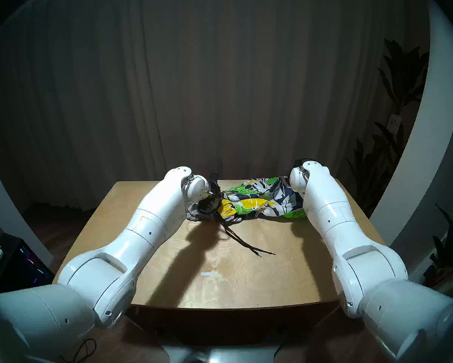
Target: Fold pants twice and stack them
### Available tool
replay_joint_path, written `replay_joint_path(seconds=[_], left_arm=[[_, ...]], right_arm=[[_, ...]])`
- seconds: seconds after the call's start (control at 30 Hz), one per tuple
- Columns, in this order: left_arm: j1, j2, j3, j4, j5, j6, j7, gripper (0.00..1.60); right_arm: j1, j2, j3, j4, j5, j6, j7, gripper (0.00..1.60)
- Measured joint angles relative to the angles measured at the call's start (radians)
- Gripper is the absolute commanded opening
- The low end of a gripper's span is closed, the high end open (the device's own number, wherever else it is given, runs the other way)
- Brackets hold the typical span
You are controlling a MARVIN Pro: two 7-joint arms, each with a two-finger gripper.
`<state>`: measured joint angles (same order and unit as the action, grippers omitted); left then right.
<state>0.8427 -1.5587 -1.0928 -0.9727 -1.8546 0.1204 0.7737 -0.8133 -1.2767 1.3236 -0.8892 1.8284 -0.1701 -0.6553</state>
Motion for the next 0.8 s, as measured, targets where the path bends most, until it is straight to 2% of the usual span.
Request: replay_joint_path(seconds=[0.1, 0.13, 0.17, 0.2, 0.27, 0.3, 0.33, 0.37, 0.4, 0.43, 0.73, 0.8], left_arm=[[-0.003, -0.002, -0.002, 0.002, 0.002, -0.001, -0.001, 0.21], [-0.006, -0.003, -0.003, 0.004, 0.003, -0.002, -0.002, 0.31], [-0.007, -0.004, -0.003, 0.005, 0.004, -0.002, -0.002, 0.31], [-0.008, -0.005, -0.004, 0.005, 0.005, -0.002, -0.002, 0.70], [-0.010, -0.006, -0.006, 0.007, 0.007, -0.003, -0.003, 0.80], [-0.010, -0.006, -0.006, 0.008, 0.007, -0.003, -0.003, 0.80], [-0.011, -0.006, -0.007, 0.008, 0.008, -0.003, -0.003, 1.10], [-0.012, -0.006, -0.008, 0.009, 0.009, -0.004, -0.004, 1.54], [-0.012, -0.007, -0.009, 0.010, 0.009, -0.004, -0.004, 1.53], [-0.013, -0.007, -0.010, 0.011, 0.011, -0.005, -0.004, 1.60], [-0.018, -0.009, -0.018, 0.018, 0.019, -0.010, -0.008, 1.60], [-0.019, -0.010, -0.019, 0.019, 0.021, -0.011, -0.008, 1.60]], right_arm=[[0.022, -0.008, 0.000, 0.025, -0.003, -0.012, -0.017, 0.00], [0.037, -0.013, 0.000, 0.043, -0.005, -0.020, -0.027, 0.00], [0.044, -0.015, 0.001, 0.052, -0.006, -0.024, -0.033, 0.00], [0.052, -0.018, 0.002, 0.061, -0.007, -0.028, -0.039, 0.00], [0.070, -0.023, 0.004, 0.083, -0.009, -0.038, -0.053, 0.00], [0.075, -0.025, 0.005, 0.089, -0.009, -0.041, -0.057, 0.00], [0.080, -0.026, 0.005, 0.096, -0.010, -0.043, -0.062, 0.00], [0.092, -0.030, 0.007, 0.110, -0.011, -0.050, -0.071, 0.00], [0.096, -0.031, 0.008, 0.115, -0.011, -0.052, -0.074, 0.00], [0.105, -0.034, 0.009, 0.127, -0.012, -0.057, -0.081, 0.00], [0.177, -0.060, 0.022, 0.224, -0.016, -0.101, -0.138, 0.00], [0.190, -0.065, 0.024, 0.239, -0.017, -0.109, -0.146, 0.04]])
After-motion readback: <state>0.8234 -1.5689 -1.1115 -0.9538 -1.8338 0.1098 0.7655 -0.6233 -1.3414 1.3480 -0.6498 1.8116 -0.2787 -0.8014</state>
